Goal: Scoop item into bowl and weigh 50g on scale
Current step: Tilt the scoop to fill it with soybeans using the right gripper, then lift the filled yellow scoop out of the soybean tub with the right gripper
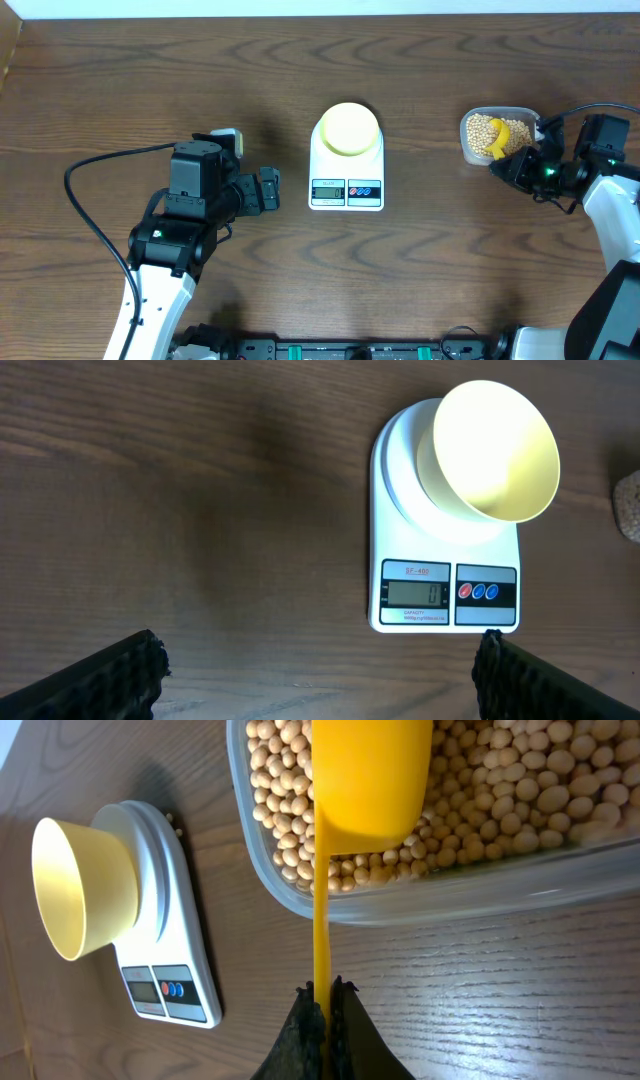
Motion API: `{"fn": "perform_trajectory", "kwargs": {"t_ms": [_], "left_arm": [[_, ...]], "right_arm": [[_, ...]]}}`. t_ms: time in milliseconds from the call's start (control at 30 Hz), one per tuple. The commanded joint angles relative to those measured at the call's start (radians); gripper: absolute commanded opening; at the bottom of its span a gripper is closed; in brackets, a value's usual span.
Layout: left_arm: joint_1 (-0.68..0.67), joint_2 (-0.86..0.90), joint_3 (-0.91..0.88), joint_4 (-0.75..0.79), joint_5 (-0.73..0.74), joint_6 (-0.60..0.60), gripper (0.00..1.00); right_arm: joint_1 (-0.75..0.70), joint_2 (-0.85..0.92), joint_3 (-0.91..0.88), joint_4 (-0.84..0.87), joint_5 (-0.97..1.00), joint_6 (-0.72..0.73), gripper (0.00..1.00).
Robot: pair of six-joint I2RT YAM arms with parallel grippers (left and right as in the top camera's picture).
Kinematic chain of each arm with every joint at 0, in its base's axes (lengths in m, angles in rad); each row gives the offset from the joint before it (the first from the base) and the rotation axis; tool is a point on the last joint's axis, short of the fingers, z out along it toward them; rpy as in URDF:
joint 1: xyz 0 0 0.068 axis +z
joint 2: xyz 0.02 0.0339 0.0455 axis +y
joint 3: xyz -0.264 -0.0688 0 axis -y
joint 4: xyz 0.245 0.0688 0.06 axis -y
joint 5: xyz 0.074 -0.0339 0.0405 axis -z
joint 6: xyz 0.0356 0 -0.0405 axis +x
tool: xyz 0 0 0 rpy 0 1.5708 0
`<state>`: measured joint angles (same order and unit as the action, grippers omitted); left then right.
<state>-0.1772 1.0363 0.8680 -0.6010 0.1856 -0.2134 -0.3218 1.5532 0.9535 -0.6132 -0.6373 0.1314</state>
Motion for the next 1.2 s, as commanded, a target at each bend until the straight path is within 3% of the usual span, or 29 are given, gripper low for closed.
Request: {"fn": "perform_trajectory", "kwargs": {"t_ms": [0, 900, 1167], "left_arm": [[0.006, 0.002, 0.002, 0.001, 0.005, -0.01, 1.0], [0.006, 0.002, 0.002, -0.003, 0.006, -0.01, 1.0], [0.006, 0.002, 0.002, -0.003, 0.006, -0.01, 1.0]], "right_arm": [[-0.002, 0.005, -0.008, -0.005, -0.035, 0.032, 0.01], [-0.049, 0.005, -0.008, 0.027, -0.055, 0.214, 0.01], [-0.101, 0.005, -0.008, 0.026, -0.145, 0.216, 0.01]]}}
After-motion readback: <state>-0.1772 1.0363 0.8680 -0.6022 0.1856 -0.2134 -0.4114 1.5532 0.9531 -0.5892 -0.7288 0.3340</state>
